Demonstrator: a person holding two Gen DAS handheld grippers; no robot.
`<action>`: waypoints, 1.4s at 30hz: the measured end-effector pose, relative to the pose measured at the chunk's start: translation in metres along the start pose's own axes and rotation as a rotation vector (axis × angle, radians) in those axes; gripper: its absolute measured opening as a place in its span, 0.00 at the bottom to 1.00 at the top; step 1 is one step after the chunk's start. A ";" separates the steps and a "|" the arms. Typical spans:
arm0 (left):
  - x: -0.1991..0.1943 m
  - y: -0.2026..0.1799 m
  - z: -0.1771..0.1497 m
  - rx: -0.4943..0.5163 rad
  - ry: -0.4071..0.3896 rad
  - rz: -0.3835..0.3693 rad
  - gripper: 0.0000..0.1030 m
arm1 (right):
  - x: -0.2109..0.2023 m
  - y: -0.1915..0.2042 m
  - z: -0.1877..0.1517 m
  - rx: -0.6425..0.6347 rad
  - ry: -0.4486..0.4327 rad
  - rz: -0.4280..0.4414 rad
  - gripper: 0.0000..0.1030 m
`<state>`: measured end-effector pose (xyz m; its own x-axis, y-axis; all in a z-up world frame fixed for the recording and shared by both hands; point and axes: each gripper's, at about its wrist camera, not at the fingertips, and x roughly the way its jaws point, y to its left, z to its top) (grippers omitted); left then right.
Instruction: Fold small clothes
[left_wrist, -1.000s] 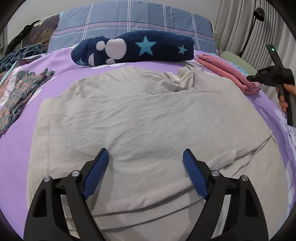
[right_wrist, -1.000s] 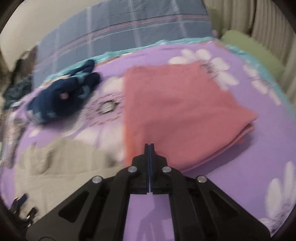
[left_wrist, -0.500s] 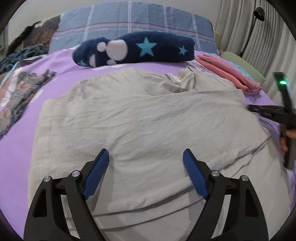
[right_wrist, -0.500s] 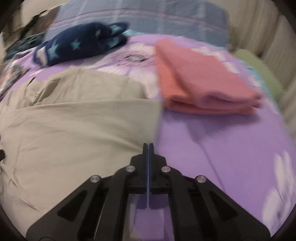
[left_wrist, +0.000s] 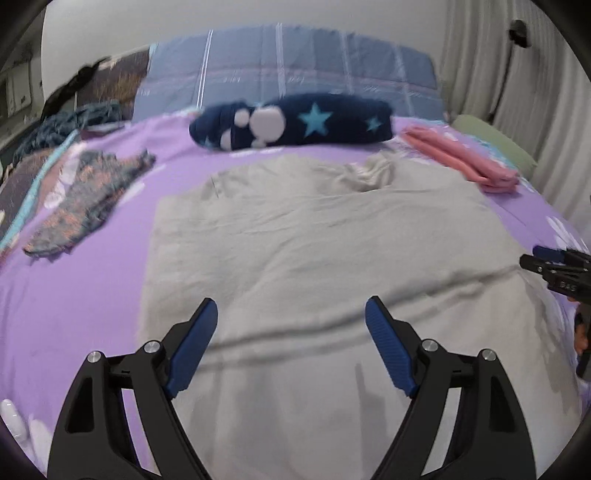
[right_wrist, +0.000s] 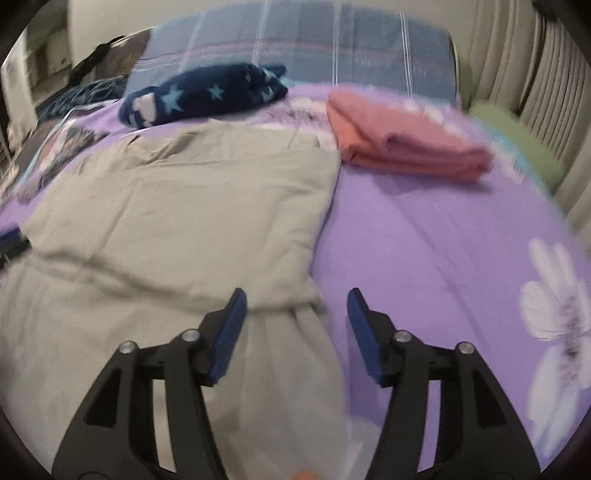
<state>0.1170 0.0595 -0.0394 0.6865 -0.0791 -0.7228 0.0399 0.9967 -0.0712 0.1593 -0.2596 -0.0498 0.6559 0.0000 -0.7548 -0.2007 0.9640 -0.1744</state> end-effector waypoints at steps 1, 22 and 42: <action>-0.012 0.000 -0.007 0.023 -0.008 -0.001 0.81 | -0.009 0.003 -0.009 -0.037 -0.016 -0.023 0.57; -0.129 0.030 -0.183 0.002 0.129 -0.201 0.72 | -0.123 -0.048 -0.189 0.286 0.107 0.351 0.39; -0.174 0.053 -0.235 -0.127 0.143 -0.304 0.48 | -0.158 -0.041 -0.237 0.393 0.122 0.530 0.43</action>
<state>-0.1709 0.1213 -0.0793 0.5479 -0.3824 -0.7440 0.1297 0.9175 -0.3761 -0.1084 -0.3626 -0.0732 0.4501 0.4919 -0.7453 -0.1780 0.8672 0.4650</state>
